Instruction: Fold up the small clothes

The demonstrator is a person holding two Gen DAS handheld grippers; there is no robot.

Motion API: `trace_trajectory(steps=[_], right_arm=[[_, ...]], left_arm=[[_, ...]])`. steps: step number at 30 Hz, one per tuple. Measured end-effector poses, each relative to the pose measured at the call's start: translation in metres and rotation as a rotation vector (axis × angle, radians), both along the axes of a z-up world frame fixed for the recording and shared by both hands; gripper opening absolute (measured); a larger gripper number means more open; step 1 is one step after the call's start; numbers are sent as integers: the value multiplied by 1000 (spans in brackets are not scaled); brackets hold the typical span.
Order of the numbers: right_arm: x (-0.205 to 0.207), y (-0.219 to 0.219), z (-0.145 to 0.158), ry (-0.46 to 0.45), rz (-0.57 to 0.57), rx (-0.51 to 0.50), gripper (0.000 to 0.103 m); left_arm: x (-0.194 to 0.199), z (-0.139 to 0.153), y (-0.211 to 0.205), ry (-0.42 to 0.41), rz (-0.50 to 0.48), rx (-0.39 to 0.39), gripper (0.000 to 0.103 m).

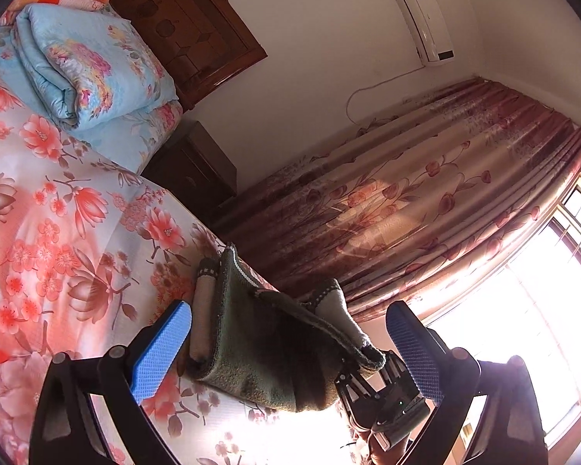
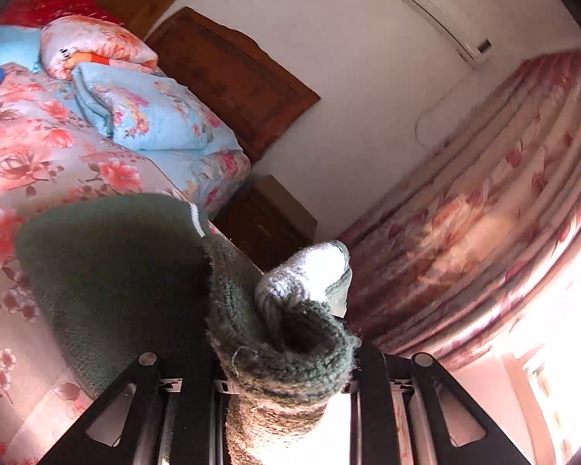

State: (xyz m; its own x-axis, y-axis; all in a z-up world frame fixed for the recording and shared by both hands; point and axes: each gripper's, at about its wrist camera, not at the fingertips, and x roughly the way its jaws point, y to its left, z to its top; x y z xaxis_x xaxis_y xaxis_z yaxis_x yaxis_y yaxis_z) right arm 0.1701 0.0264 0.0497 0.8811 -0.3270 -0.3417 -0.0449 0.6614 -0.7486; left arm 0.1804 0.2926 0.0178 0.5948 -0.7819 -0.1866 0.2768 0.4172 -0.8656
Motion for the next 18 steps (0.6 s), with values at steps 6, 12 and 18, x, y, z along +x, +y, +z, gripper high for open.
trace_trajectory(steps=[6,12,18], right_arm=[[-6,81,-22,-8,218,-90,22],[30,125,-90,121,179,-225,26],[26,124,-100,171,232,-259,37]], left_arm=[[-12,4,7,-3,47,60,103],[-16,8,17,21,76,143,103],[-13,19,13,4,72,212,103]])
